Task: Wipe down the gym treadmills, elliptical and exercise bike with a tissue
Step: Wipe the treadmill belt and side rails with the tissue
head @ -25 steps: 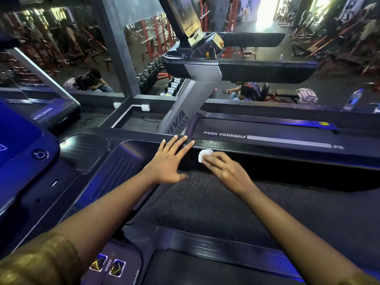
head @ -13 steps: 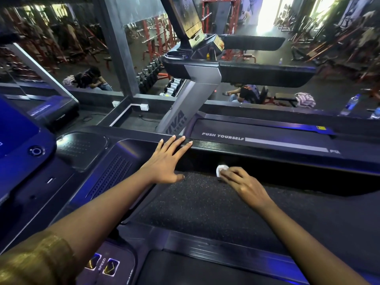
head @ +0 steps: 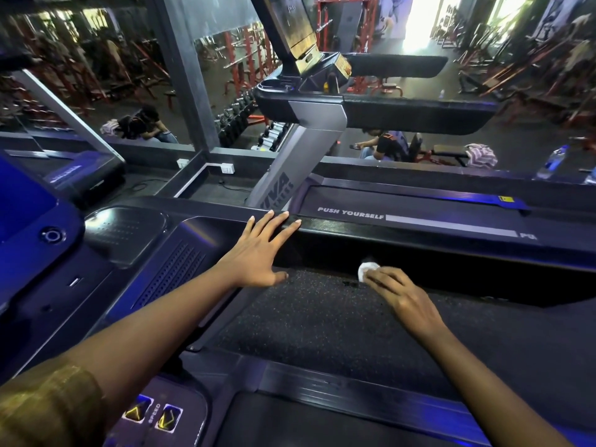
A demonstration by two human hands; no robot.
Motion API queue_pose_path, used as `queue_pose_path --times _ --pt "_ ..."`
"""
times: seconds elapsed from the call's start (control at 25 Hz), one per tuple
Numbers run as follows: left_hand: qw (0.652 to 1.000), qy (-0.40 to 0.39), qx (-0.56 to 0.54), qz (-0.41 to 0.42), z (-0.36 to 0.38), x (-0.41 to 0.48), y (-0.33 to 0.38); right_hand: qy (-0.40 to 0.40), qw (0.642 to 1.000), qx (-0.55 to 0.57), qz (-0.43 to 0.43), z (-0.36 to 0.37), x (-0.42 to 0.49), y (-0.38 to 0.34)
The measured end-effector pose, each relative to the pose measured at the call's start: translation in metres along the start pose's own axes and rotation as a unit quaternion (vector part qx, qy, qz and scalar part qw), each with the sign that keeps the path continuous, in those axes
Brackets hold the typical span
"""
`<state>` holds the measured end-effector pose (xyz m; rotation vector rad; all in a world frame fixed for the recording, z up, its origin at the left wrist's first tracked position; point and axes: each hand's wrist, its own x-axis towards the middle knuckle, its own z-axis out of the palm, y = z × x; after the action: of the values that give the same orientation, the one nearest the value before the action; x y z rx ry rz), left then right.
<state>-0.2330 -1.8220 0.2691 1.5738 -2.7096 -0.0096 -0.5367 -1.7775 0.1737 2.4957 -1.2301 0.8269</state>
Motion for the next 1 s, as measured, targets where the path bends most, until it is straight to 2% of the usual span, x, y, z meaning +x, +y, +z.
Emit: queue_pose_path --times 0.12,0.2,0.36,0.52,0.76,1.0 --pt "1.0 0.004 0.003 0.002 0.001 -0.001 -0.001 0.056 0.997 -0.007 0.052 -0.021 0.02 -0.003" --pt "1.0 0.002 0.01 0.003 0.002 -0.001 0.0 0.067 0.996 -0.013 0.052 -0.021 0.023 -0.001" --pt "0.999 0.004 0.018 0.034 -0.001 -0.004 0.001 0.031 0.999 -0.006 0.043 -0.007 0.004 0.001" --pt "0.989 0.042 0.072 0.125 0.002 0.003 0.023 -0.02 0.994 0.03 0.108 -0.002 -0.028 0.006" --pt "0.983 0.063 0.079 0.153 0.006 0.068 0.096 0.154 0.978 -0.017 0.138 -0.045 -0.002 0.011" --pt "0.983 0.072 0.057 0.159 0.013 0.074 0.099 0.123 0.985 -0.037 0.119 -0.028 -0.022 0.013"
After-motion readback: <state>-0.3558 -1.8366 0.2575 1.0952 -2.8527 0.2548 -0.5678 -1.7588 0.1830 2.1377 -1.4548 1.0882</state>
